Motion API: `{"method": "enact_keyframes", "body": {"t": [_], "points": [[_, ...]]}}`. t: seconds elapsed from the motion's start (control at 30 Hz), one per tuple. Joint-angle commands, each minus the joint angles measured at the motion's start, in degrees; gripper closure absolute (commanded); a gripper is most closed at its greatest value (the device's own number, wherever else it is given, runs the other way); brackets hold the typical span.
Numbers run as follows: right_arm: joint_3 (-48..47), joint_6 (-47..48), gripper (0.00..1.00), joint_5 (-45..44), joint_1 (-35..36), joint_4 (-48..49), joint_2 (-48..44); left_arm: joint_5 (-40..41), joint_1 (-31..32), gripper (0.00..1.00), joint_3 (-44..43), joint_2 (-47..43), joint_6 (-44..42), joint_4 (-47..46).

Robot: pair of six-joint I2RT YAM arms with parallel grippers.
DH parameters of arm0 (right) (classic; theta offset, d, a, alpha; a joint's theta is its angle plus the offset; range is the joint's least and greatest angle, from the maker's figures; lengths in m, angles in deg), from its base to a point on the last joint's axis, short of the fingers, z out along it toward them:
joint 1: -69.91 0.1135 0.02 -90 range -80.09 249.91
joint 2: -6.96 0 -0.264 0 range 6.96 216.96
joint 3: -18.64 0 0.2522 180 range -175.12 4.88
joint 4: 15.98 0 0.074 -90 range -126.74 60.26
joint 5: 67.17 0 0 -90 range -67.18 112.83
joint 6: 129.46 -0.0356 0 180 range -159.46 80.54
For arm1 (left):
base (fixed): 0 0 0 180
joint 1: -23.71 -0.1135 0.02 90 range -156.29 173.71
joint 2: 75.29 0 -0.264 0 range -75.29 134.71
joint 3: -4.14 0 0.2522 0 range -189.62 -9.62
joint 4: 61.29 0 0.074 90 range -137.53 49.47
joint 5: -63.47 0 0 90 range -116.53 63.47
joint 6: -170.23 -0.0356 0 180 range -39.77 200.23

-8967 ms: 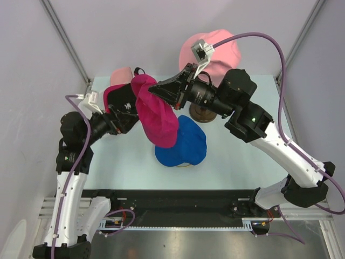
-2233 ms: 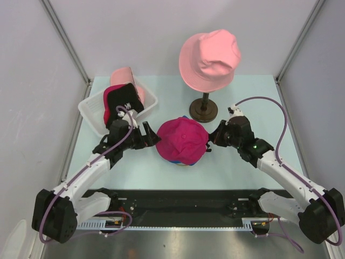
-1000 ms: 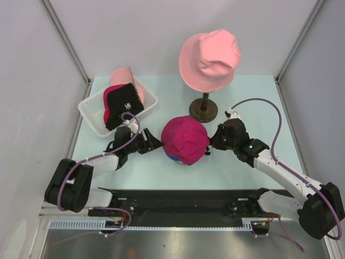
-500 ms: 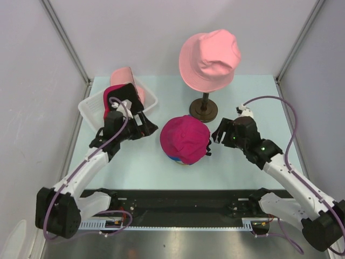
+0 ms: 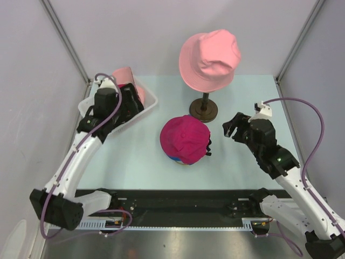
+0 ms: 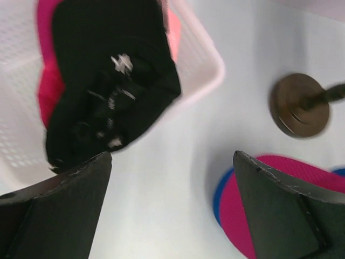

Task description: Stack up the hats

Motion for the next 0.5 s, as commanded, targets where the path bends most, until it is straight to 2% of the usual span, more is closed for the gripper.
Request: {"method": "enact_keyframes", "body": {"t": [0.0,0.13,0.23,0.47], "points": [[1.44,-2.17,0.28,-0.58,0.49,6.69,-0.37,8.09,-1.35,0.0,-7.63,9.41,-6.96,2.94],[1.7,-2.53,0.27,-0.58,1.02,7.57,-0.81,6.51,-2.58,0.0,-9.58,17.08,-9.77,0.22],[1.79,-0.33,0.26,-0.66,1.37,8.28,-1.42,1.77,-3.55,0.0,-10.37,22.16,-10.83,-3.3],[1.62,2.48,0.26,-1.28,1.28,9.59,-1.6,-3.51,-4.34,0.0,-15.8,30.87,-8.99,-9.72]]}}
